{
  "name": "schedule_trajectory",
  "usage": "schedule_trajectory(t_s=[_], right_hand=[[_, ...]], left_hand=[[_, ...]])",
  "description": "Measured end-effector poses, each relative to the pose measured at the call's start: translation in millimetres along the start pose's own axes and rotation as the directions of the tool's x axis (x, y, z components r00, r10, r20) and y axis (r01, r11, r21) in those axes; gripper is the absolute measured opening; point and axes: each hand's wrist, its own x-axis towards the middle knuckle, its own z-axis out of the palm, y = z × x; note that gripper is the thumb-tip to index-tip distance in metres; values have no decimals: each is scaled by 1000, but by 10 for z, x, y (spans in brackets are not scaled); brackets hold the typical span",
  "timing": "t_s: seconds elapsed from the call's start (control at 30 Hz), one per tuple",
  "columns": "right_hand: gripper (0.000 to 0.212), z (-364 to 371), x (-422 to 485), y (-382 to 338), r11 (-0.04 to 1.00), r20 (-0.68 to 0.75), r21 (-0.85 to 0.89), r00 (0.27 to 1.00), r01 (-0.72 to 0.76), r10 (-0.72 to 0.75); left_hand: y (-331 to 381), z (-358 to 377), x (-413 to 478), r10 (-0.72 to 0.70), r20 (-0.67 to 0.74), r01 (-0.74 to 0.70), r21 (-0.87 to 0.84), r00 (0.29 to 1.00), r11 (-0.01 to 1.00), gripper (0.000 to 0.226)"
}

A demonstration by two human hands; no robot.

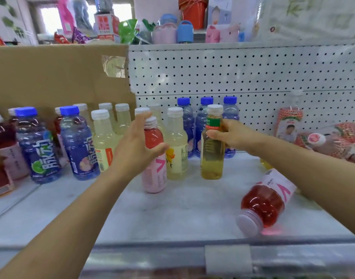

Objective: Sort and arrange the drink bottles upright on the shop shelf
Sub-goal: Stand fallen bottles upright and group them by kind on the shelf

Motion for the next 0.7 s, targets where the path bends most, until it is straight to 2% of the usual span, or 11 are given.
schedule_trajectory(t_s=[0.1, 0.2, 0.27, 0.3, 0.37, 0.43, 0.5, 0.57, 0.6, 0.67, 0.7], right_hand=[[9, -151, -250, 71, 987, 120, -157, 992, -23, 42], [60, -363, -641, 297, 913, 281, -402, 939, -74, 200], [83, -490, -868, 405, 921, 356, -364, 894, -137, 273], [89, -531, -958, 438, 927, 392, -344, 874, -150, 286], [103, -556, -1090, 465, 867, 428, -491, 845, -82, 322], [106, -498, -1167, 536, 687, 333, -725, 901, 56, 279], [91, -393, -1235, 552, 519, 237, -839, 968, 163, 79], [79, -312, -1291, 579, 492, 141, -856, 987, 161, -79], [76, -282, -1305, 603, 499, 87, -855, 987, 144, -135], [74, -232, -1310, 635, 530, -21, -842, 976, 99, -217], [72, -210, -1307, 634, 585, -81, -807, 967, 78, -240]], left_hand=[[-8, 26, -8, 4, -19, -2, 79, 1000, 997, 87], [51, 54, -90, 161, -142, -125, 235, 977, 964, 81], [188, 113, -186, 347, -192, -296, 252, 918, 921, 72], [266, 167, -242, 414, -148, -378, 220, 898, 899, 67], [419, 301, -361, 457, 71, -462, 99, 887, 881, 59], [525, 437, -480, 401, 347, -403, -70, 848, 913, 54], [576, 565, -575, 330, 550, -217, -263, 767, 940, 57], [582, 652, -659, 278, 645, 66, -456, 712, 888, 65], [575, 679, -685, 260, 647, 153, -509, 717, 847, 67], [572, 701, -689, 199, 600, 241, -572, 775, 784, 71], [586, 711, -663, 165, 556, 260, -605, 815, 753, 73]])
